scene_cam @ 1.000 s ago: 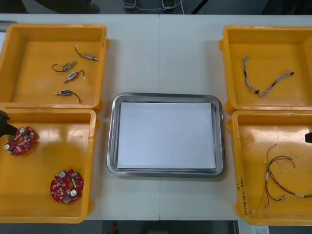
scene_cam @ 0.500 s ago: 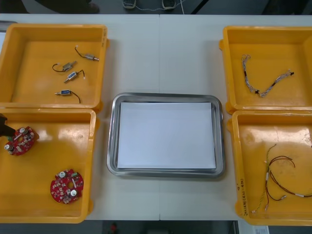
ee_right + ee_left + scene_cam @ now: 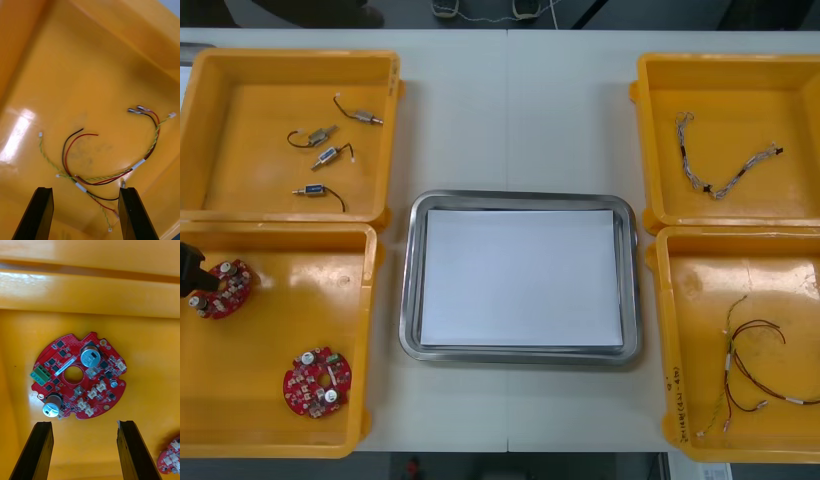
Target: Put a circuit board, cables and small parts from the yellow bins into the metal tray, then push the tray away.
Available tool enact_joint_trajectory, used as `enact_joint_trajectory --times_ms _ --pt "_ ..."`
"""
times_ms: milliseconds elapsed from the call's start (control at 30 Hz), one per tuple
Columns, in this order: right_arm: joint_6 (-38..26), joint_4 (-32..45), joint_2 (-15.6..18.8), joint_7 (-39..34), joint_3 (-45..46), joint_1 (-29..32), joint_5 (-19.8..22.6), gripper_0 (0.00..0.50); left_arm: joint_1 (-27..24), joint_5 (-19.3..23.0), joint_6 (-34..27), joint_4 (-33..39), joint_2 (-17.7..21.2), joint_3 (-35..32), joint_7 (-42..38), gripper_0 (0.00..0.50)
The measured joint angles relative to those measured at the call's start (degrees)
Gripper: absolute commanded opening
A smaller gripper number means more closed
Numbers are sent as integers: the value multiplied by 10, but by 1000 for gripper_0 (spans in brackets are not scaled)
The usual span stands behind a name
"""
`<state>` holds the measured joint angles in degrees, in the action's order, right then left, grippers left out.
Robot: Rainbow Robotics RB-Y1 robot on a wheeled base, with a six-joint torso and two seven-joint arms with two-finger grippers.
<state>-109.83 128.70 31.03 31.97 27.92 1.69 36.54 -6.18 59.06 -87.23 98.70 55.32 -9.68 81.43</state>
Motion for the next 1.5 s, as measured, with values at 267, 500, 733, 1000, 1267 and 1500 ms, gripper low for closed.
enact_joint_trajectory --times_ms 267,500,733,1000,1267,1500 --pt "15 -10 -23 -104 -10 33 -17 500 0 -1 32 -28 1 15 4 500" --pt "46 -43 -42 -134 -13 35 -17 500 0 -2 67 -38 2 47 4 500" --pt "113 -81 -47 -135 -25 46 -17 500 0 -4 81 -51 9 56 4 500" --pt "170 -83 -60 -136 -50 85 -23 500 0 -8 84 -62 19 56 5 500" --pt "205 -84 -80 -136 -69 114 -31 500 0 -9 91 -75 19 61 9 500" --pt "252 -84 -84 -136 -93 140 -44 500 0 -9 107 -85 20 77 37 500"
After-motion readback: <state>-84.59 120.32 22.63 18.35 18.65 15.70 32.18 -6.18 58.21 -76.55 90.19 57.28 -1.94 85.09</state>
